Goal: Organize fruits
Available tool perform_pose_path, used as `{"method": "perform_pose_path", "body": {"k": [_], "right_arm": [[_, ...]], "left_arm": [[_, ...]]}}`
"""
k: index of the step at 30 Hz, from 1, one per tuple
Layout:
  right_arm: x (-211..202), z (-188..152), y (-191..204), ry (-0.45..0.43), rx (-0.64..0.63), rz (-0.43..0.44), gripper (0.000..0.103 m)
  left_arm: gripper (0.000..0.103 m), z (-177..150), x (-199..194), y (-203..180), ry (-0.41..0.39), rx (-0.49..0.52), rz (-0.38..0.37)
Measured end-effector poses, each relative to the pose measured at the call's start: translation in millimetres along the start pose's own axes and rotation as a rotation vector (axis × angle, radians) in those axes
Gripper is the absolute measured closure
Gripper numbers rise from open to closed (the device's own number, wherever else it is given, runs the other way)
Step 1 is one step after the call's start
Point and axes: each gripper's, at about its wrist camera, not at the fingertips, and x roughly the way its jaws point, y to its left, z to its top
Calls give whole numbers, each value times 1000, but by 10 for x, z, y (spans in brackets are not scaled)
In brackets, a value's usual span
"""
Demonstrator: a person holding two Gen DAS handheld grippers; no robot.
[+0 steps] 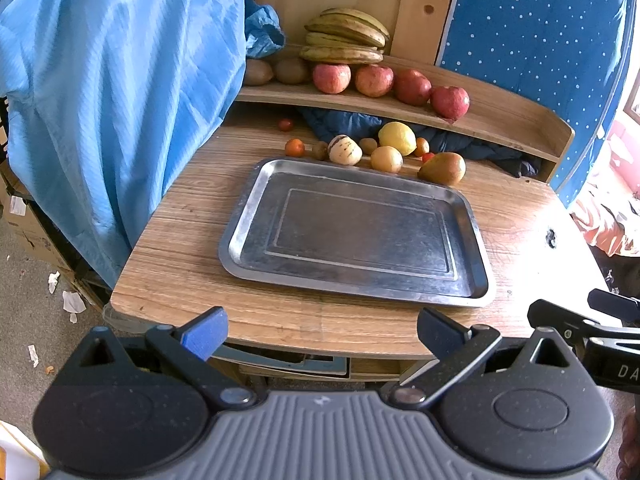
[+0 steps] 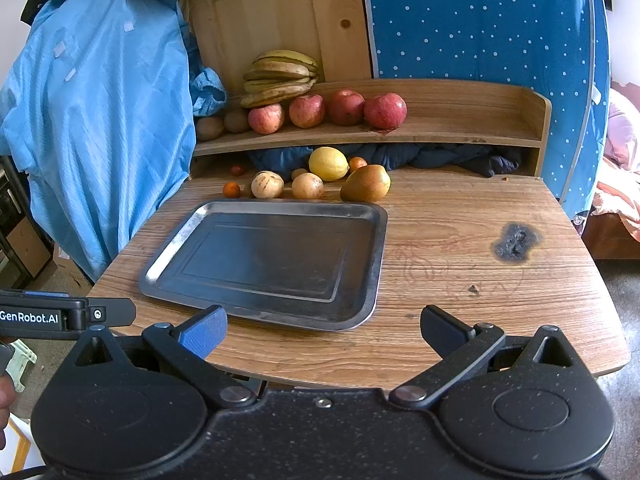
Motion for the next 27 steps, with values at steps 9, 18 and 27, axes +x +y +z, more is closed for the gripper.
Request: {"method": "perform_pose_path", "body": {"k": [9,18,27], "right_arm": [[43,-2,-59,4,3,3,1],[47,22,-90,9,15,11,1],[202,131,-47,32,19,33,0]], "left_arm": [[1,14,8,-29,5,5,3],[1,40,30,-62,21,21,17],[1,239,203,1,51,26,25]]}}
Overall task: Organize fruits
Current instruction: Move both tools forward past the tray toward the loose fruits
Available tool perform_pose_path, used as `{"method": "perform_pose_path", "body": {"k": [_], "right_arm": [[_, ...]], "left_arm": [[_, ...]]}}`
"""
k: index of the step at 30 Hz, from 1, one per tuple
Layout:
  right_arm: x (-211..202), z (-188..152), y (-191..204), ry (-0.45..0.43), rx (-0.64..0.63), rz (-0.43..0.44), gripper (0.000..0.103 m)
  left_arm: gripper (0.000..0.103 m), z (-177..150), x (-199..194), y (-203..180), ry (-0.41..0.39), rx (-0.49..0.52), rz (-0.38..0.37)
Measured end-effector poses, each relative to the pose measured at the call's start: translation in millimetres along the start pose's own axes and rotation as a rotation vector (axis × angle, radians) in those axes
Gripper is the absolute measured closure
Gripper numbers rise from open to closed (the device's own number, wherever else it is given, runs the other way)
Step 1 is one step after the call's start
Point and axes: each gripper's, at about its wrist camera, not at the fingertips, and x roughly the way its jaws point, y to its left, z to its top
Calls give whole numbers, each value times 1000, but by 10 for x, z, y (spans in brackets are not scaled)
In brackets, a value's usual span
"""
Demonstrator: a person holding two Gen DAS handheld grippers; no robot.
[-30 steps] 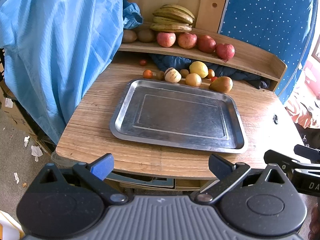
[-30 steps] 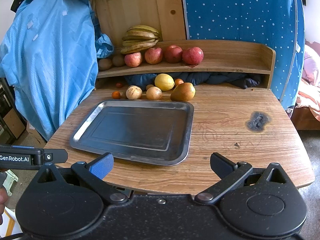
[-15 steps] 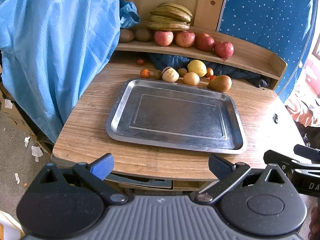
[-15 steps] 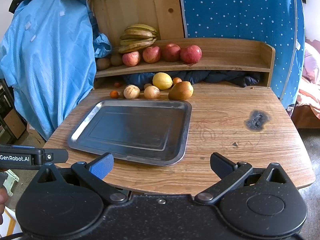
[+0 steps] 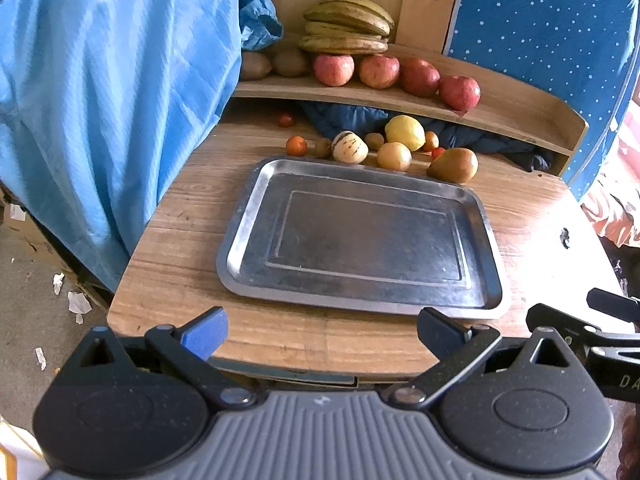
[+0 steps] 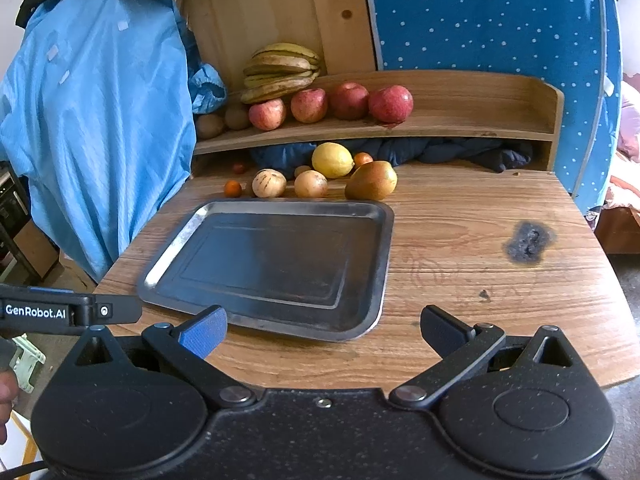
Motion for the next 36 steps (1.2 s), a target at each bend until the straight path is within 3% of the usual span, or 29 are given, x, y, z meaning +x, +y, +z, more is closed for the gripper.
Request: {"method": "perform_pose_path", "body": {"k": [11,22,31,36], "right_arm": [[481,351,117,22,5,-8,0],[1202,840,484,58,-54,-53,1],[1581,1185,713,67,-137,-113,1],[1814,1332,806,68,-207,-108,6]], "left_arm": [[1,692,618,340,51,-38,-73],[1,1419,1419,622,114,41,-88],[1,1738,1945,682,161,45,-92],[1,1858,2173,724,187,33,-114]]}}
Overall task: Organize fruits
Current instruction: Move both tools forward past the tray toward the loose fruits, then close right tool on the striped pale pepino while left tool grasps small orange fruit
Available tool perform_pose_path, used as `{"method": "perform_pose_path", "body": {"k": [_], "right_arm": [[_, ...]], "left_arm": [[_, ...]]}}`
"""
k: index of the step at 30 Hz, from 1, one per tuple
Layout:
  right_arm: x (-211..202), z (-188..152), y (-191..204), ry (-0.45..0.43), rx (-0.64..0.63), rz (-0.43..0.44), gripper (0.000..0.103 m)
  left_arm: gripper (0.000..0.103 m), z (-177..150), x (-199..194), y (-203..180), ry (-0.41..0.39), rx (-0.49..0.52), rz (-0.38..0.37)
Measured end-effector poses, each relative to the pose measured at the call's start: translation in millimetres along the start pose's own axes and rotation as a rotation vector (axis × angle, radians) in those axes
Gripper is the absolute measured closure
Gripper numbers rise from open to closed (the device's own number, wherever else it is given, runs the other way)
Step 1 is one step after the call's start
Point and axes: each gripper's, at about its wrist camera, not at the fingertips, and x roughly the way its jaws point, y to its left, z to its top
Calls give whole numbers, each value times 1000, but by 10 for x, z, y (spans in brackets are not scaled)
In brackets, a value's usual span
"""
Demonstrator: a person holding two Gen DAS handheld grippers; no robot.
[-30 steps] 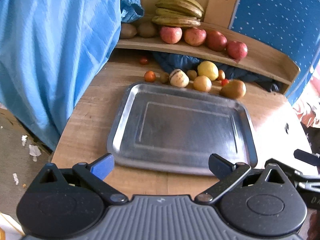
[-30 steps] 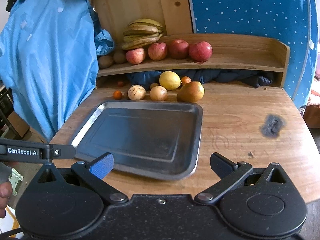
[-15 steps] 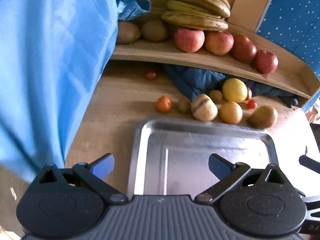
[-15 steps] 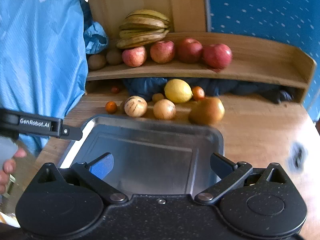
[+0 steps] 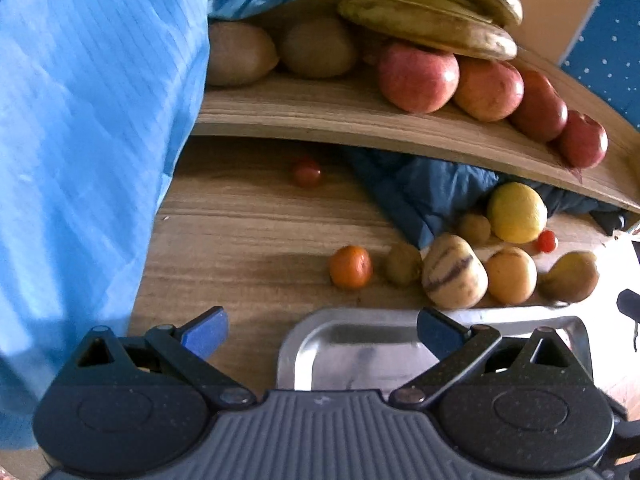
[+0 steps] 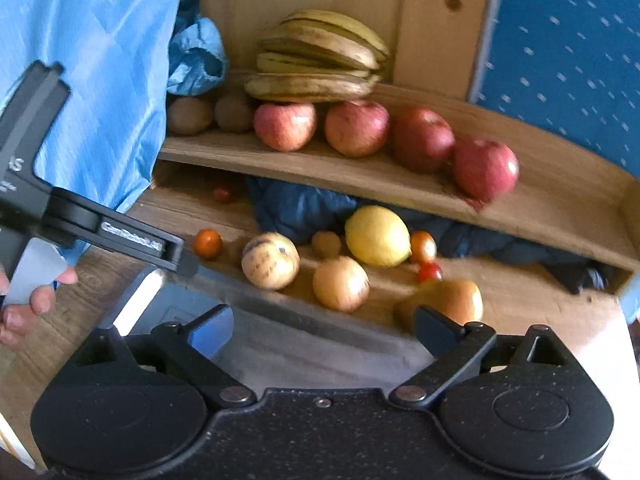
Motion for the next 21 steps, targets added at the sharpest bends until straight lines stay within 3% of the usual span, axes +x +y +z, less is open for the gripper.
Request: {"method": "perform_pose_path", "body": {"k": [8,17,21], "right_arm": [[407,252,191,20,-77,53,7],[732,387,290,72,-126,72,19],[854,419,317,92,-137,81,24]], "left_arm": [[4,171,207,80,26,3,-29],[19,263,354,103,37,27,-87],[33,290,367,85,32,28,-119]]}}
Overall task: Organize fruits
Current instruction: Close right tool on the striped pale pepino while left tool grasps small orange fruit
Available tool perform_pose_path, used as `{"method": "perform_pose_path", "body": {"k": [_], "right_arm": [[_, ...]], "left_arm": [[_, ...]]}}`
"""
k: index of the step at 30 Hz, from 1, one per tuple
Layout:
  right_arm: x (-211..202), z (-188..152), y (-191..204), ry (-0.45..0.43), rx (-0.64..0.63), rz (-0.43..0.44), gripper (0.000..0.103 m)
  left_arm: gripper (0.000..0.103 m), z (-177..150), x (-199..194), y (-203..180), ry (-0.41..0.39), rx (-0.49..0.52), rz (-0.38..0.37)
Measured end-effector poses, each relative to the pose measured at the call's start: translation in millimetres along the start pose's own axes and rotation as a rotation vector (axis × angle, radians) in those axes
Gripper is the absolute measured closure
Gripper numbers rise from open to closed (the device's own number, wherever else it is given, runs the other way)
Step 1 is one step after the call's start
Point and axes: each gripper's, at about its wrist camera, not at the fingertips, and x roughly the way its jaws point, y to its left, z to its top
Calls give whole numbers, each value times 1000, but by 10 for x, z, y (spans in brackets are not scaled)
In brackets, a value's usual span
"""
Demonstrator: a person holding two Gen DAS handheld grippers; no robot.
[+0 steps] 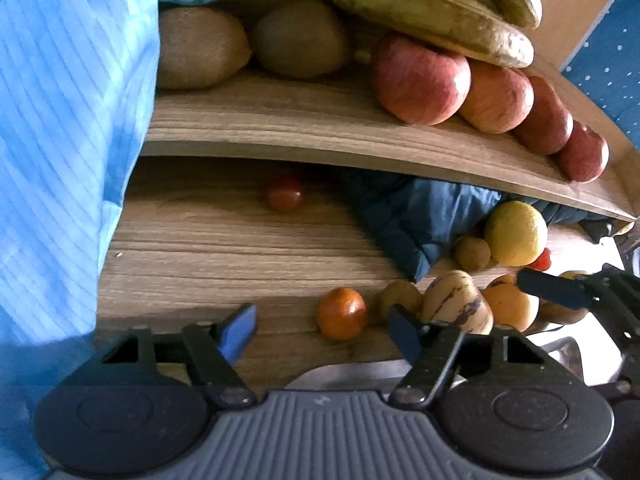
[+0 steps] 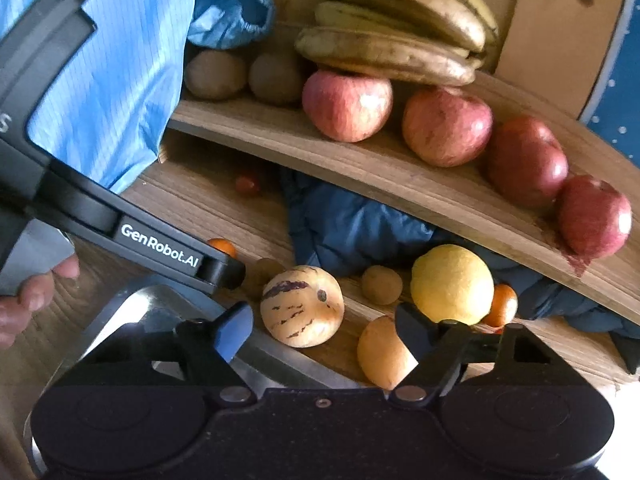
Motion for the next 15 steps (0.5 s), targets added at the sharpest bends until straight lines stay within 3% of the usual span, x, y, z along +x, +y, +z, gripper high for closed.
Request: {"method": "perform_pose_path", "body": {"k": [5,10,15], "right_arm": [[91,39,0,12,-21,25,33],[155,12,-17,27,-21,45,44],[171,-12,-28,22,-6,63,51]], "left_arm": [[48,-10,-23,-2,4,-3,-42],[70,-26,6,-17,8,-7,-72],[75,-46,24,-16,1,-14,-74]]}}
